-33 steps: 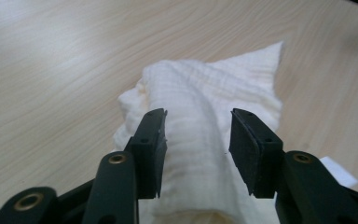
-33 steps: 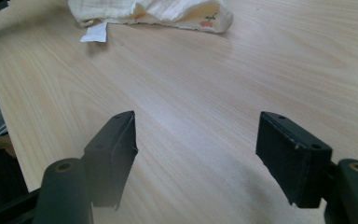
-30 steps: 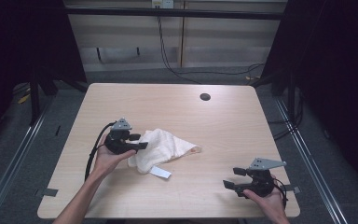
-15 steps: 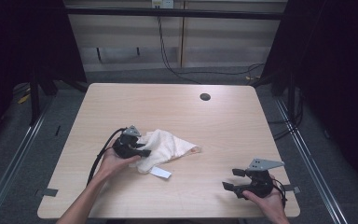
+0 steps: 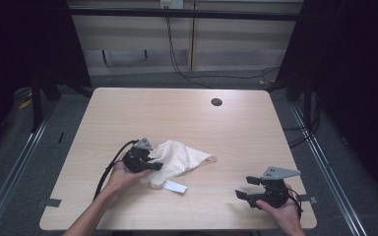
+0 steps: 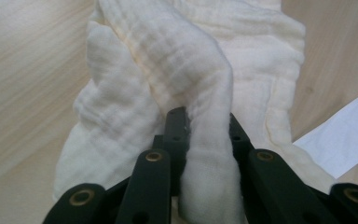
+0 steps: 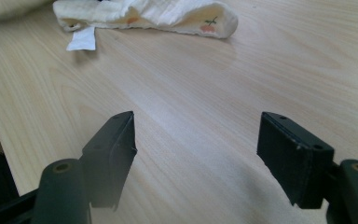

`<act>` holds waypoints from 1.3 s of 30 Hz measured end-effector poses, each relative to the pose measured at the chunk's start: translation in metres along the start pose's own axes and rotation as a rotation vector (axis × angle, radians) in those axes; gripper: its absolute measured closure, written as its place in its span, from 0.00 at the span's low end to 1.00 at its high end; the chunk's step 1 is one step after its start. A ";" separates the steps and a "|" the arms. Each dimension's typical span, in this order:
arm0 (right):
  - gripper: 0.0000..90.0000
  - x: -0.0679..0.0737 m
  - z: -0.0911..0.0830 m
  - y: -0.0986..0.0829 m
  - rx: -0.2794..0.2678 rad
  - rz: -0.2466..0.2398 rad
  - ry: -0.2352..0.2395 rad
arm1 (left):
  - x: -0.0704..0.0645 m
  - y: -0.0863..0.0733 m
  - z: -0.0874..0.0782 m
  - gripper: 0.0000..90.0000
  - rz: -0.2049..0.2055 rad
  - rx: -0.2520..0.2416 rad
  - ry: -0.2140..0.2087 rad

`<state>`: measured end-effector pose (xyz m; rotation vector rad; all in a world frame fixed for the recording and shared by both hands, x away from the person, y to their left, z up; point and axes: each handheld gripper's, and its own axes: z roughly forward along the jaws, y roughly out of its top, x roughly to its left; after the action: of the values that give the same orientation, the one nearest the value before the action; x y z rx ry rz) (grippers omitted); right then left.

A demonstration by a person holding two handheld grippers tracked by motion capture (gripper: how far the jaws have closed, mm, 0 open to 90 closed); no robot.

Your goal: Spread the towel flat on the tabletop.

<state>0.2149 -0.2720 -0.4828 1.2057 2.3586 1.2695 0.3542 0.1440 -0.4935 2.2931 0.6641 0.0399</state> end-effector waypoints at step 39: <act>0.31 0.002 0.000 0.001 -0.010 -0.006 -0.003 | -0.065 0.004 -0.068 0.74 0.144 -0.176 -0.098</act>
<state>0.2139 -0.2704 -0.4819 1.1964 2.3494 1.2751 0.2849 0.1547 -0.4310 2.1541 0.4269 0.0513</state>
